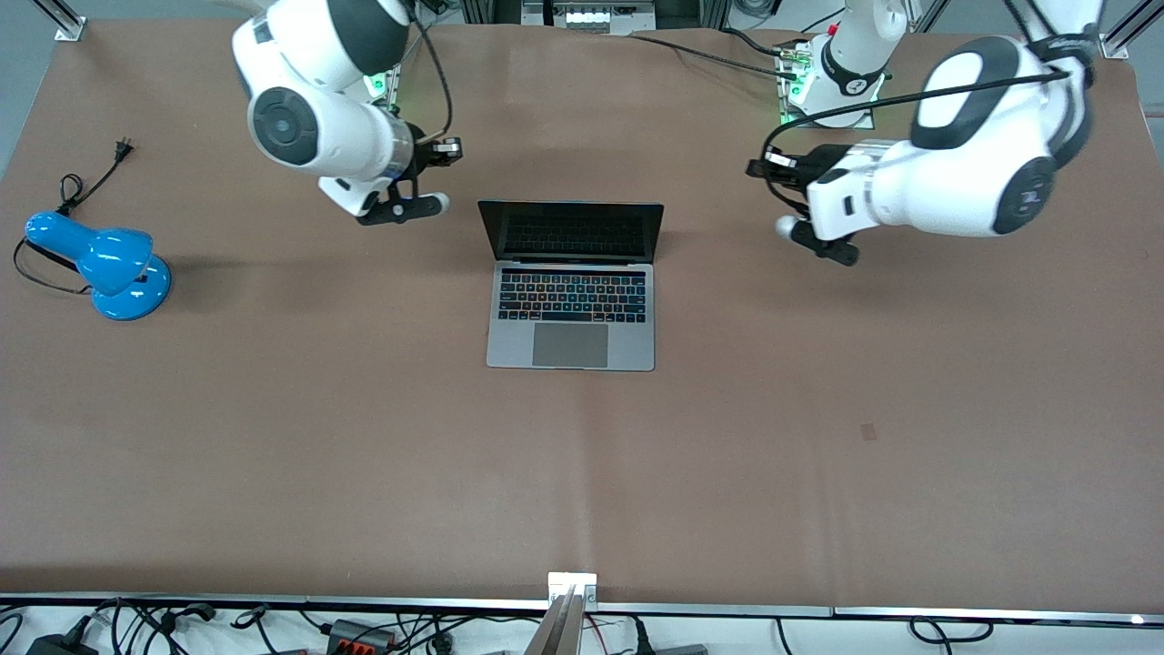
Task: Close laptop with both arms from behind
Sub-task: 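Move the left gripper and the right gripper toward the laptop screen's back, then lower both grippers behind the laptop screen's top edge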
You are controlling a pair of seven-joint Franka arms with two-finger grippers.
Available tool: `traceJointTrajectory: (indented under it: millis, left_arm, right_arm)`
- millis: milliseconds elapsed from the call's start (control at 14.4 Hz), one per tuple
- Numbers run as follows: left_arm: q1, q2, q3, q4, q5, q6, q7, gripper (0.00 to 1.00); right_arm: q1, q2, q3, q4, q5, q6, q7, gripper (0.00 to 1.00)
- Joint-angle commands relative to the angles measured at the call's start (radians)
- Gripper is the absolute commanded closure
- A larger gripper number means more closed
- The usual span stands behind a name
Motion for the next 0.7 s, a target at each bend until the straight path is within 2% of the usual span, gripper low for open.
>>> traceJointTrajectory:
  millis: [0,209,418,627]
  left_arm:
    - [0.010,-0.070,-0.067,-0.107,-0.048,0.049,0.059,0.99]
    - [0.008,-0.157,-0.177,-0.281,-0.104,0.273,0.084,0.99]
    - [0.006,-0.151,-0.295,-0.368,-0.129,0.487,0.090,0.99]
    - [0.006,-0.118,-0.379,-0.425,-0.137,0.672,0.090,0.99]
  right_arm:
    - [0.043,0.017,-0.011,-0.035,0.023,0.045,0.012,1.00]
    - [0.108,0.049,-0.012,-0.035,0.021,0.108,0.085,1.00]
    - [0.113,0.080,-0.011,-0.029,0.021,0.142,0.085,1.00]
    - [0.118,0.104,-0.012,-0.026,0.021,0.165,0.085,1.00]
